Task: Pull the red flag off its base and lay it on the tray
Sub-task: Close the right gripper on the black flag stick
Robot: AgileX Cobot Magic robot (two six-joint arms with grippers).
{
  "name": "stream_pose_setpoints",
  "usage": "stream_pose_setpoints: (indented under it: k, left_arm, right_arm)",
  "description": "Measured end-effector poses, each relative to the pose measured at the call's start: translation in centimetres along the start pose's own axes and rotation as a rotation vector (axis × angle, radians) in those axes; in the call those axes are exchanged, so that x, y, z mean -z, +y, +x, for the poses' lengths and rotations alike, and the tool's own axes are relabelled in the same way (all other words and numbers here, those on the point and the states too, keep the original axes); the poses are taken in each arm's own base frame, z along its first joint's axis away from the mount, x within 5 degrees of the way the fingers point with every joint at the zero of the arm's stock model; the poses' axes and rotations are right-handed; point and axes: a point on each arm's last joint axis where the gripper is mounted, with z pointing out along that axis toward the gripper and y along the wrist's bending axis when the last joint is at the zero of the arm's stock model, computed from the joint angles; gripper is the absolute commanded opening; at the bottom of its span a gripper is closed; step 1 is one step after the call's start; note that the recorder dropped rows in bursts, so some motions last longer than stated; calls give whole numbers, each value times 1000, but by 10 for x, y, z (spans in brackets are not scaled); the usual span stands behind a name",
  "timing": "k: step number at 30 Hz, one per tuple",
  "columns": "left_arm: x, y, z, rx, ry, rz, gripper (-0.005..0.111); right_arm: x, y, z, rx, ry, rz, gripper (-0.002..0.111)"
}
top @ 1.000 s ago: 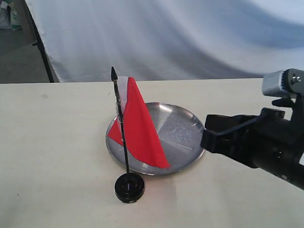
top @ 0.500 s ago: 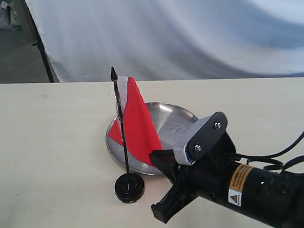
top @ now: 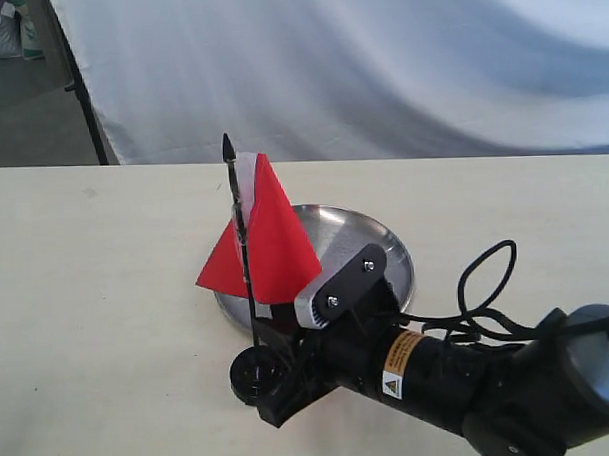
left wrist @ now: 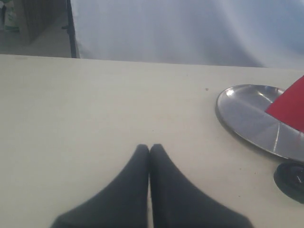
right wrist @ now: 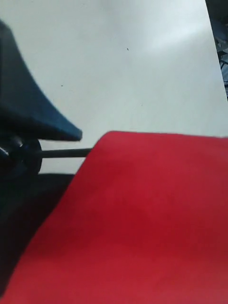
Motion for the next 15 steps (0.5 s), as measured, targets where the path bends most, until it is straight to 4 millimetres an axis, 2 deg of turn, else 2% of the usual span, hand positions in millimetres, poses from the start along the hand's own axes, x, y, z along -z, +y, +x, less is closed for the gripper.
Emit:
stream_pose_setpoints:
  k: [1,2,3,5,12,13,14,15]
  left_arm:
    - [0,0,0,0,0,0,0]
    - [0,0,0,0,0,0,0]
    - [0,0,0,0,0,0,0]
    - [0,0,0,0,0,0,0]
    - [0,0,0,0,0,0,0]
    - [0,0,0,0,0,0,0]
    - [0,0,0,0,0,0,0]
    - [0,0,0,0,0,0,0]
  right_arm:
    - [-3,0,-1,-12,1,-3,67]
    - [-6,-1,-2,-38,12,-1,72]
    - [-9,-2,-3,-56,19,2,73]
    - [-13,-3,-6,-95,34,9,67]
    - [-21,-5,-16,-122,22,15,20]
    - [-22,-6,-17,-122,20,14,7]
    - [-22,-5,-17,-118,19,11,1]
    - [-22,-5,-17,-116,18,9,0]
